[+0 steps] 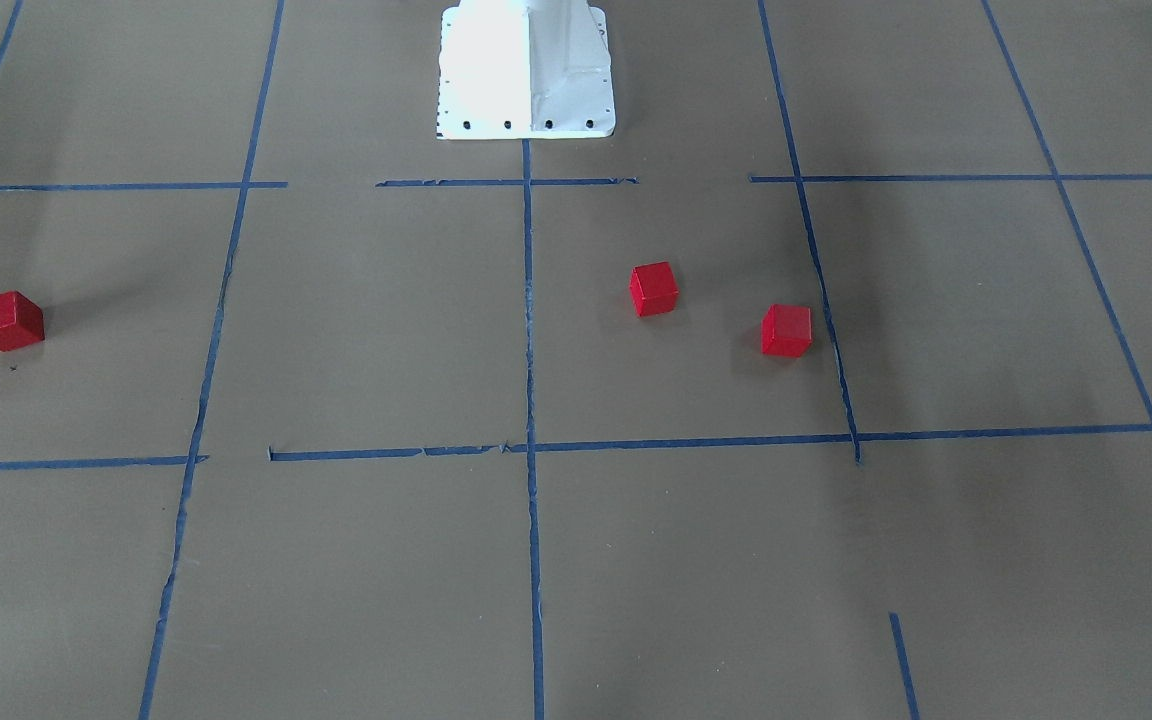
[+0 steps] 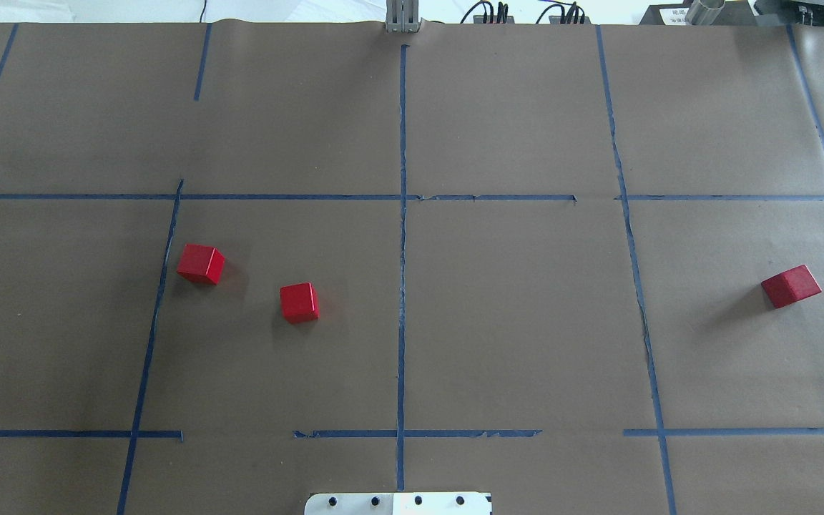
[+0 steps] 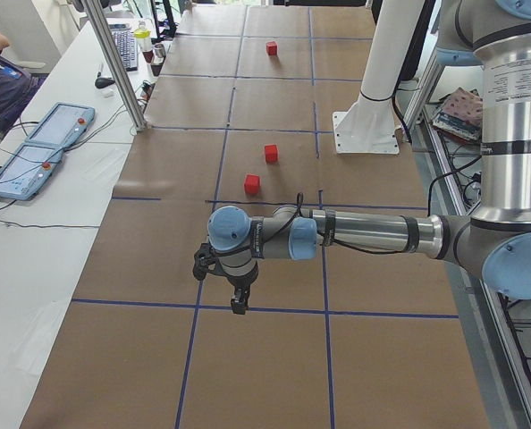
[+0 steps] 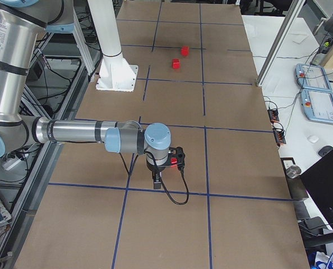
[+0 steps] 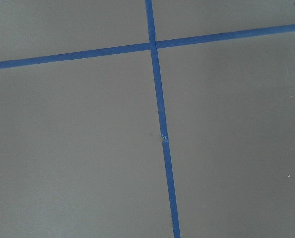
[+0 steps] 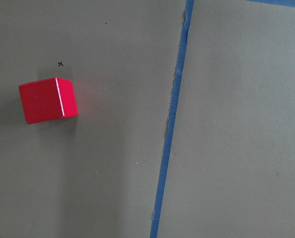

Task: Form red blocks into L shape at center
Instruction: 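Move the right gripper down over the lone red cube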

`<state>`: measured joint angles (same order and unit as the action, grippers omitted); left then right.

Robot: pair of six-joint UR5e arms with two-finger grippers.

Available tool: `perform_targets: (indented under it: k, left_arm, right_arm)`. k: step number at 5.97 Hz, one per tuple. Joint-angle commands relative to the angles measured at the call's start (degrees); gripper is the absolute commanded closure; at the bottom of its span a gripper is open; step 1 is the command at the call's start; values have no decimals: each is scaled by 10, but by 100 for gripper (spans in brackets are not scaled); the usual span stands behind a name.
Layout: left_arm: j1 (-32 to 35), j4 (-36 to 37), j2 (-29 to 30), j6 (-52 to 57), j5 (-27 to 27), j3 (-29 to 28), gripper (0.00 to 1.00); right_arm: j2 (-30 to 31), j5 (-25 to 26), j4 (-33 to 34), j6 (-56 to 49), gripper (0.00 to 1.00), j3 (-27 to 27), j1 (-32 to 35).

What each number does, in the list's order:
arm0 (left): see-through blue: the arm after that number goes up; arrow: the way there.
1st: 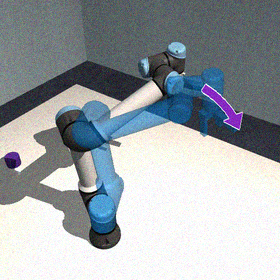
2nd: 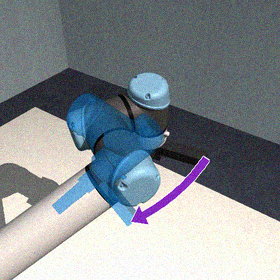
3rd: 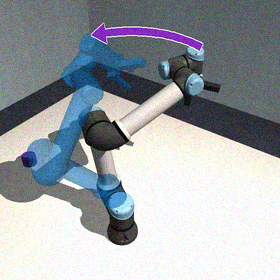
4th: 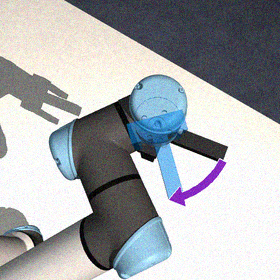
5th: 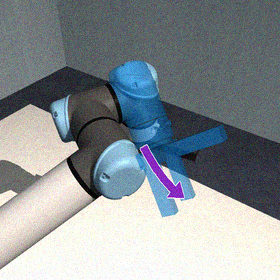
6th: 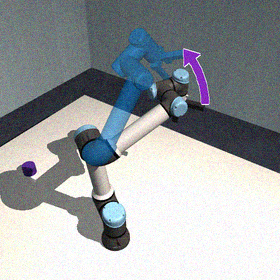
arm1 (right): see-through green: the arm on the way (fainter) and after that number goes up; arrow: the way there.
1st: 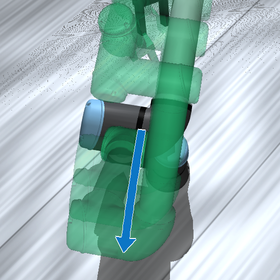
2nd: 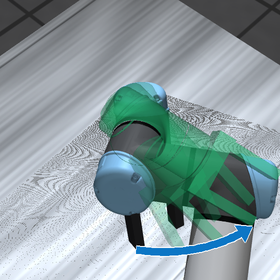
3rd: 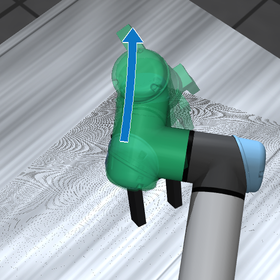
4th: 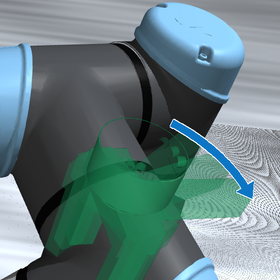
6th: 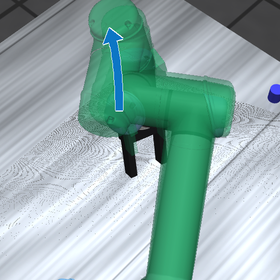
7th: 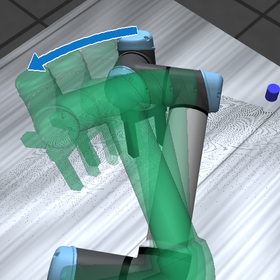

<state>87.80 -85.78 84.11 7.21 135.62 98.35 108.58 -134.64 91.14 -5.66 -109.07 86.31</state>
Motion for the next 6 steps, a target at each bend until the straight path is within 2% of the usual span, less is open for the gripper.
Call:
perform_targets:
  k: [1, 2, 3, 5, 6]
  left_arm:
    - [-2, -1, -1, 1, -2, 0, 0]
    - [-3, 0, 0, 0, -1, -1, 0]
    - [-3, 0, 0, 0, -1, -2, 0]
    - [-3, -1, 0, 0, -1, -3, 0]
    - [-3, -1, 0, 0, 2, -3, 0]
  right_arm:
    - [-1, 0, 0, 0, 0, -1, 0]
    - [-6, 0, -13, -1, 0, -1, 0]
    - [-8, 0, -55, 0, 0, 2, -13]
    - [-55, -1, -81, 75, 0, 9, -93]
    - [-76, 0, -119, 132, 0, 30, -130]
